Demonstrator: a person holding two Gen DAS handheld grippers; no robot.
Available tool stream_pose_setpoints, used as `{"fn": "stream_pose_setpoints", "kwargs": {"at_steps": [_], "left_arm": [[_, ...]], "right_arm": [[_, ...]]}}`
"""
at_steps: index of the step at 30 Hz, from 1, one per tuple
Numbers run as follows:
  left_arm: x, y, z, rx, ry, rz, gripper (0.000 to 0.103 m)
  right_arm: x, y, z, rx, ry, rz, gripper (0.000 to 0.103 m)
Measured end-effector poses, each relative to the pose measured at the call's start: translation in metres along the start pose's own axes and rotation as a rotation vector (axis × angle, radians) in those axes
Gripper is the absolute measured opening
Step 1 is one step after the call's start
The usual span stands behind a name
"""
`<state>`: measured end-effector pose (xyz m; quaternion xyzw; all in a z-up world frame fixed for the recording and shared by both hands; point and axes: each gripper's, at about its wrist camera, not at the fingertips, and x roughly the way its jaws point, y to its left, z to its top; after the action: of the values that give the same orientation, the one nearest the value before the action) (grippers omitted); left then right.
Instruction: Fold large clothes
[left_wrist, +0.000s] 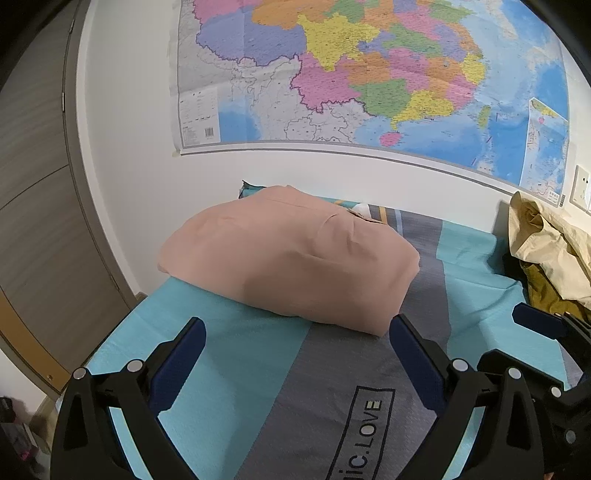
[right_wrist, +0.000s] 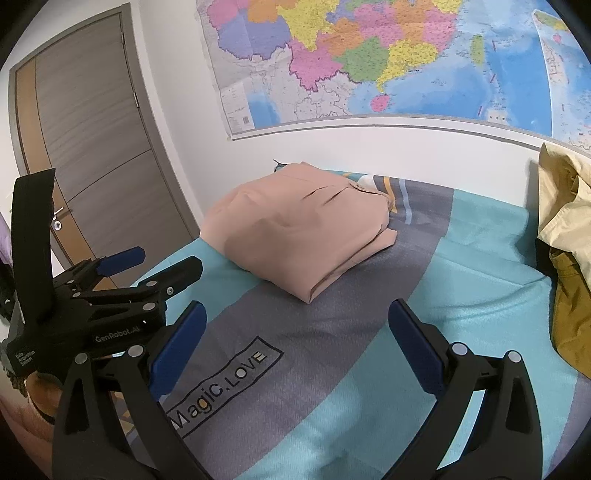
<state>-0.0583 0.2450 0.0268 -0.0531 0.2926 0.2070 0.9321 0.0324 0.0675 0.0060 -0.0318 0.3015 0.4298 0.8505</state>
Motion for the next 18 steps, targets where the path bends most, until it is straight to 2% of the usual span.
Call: {"fn": "stream_pose_setpoints", "kwargs": {"at_steps": [18], "left_arm": [[-0.0041,0.0021,-0.0004,-0.003,-0.001,-0.001,0.096]], "right_arm": [[-0.0038,0.0039,-0.0005,-0.006,-0.008,0.002,0.097]]}}
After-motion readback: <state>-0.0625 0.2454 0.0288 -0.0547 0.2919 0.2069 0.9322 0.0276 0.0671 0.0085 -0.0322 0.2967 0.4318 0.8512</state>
